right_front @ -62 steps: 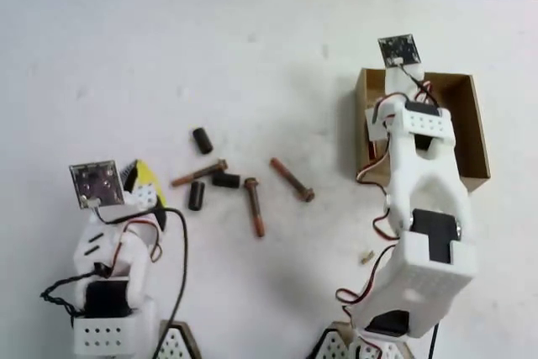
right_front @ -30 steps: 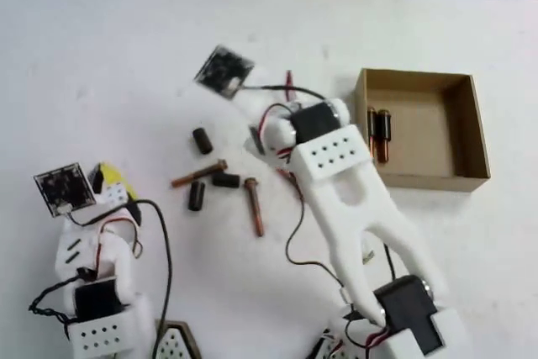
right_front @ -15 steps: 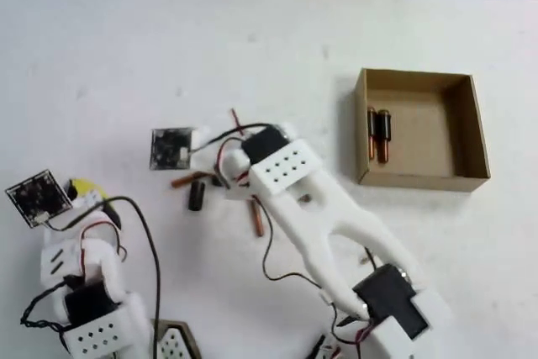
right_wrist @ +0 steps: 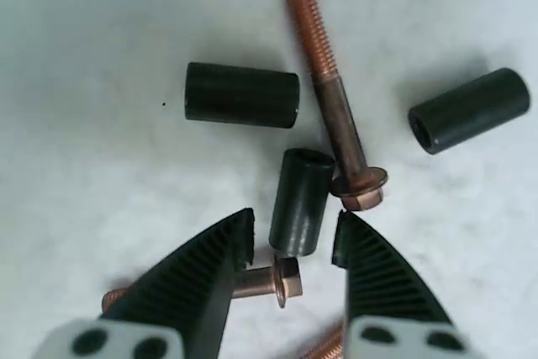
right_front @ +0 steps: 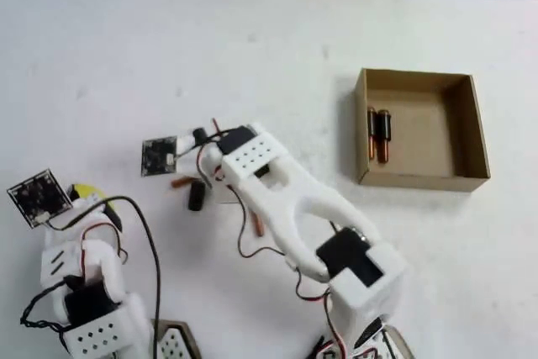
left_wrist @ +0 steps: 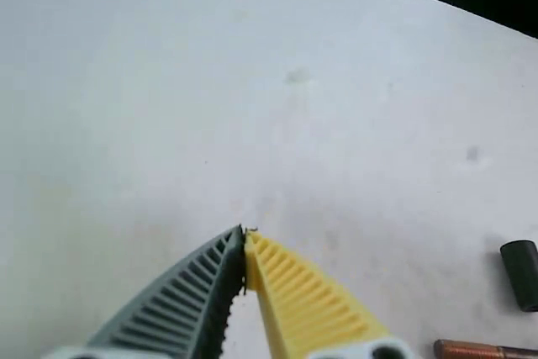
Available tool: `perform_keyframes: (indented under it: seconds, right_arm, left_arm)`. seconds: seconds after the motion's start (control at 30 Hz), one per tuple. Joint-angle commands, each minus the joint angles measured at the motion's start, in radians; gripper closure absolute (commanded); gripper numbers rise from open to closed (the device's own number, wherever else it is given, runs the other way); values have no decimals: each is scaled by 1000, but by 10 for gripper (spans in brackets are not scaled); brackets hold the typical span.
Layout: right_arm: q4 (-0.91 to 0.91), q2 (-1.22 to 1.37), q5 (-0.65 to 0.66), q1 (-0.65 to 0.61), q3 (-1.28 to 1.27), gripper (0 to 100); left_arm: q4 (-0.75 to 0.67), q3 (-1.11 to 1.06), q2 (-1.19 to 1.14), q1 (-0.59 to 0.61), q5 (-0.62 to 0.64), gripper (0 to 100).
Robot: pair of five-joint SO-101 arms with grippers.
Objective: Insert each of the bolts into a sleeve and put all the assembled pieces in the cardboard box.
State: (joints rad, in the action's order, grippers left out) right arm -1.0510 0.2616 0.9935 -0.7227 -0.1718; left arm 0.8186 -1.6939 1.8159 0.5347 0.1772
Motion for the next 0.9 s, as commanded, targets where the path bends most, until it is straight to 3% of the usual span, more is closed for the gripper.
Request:
perform_keyframes:
  seconds: [0.0,0.57,0.73,0.87]
  right_arm:
    - [12,18,9,-2,46,854]
    - [68,120,6,-41,48,854]
    - [94,122,-74,-41,46,854]
    - [94,124,-81,-41,40,931]
  left_arm:
    - [0,40,12,10,-9,977]
    - [-5,37,12,10,-9,977]
    - [-5,37,12,8,-9,977]
    - [-5,35,12,8,-9,977]
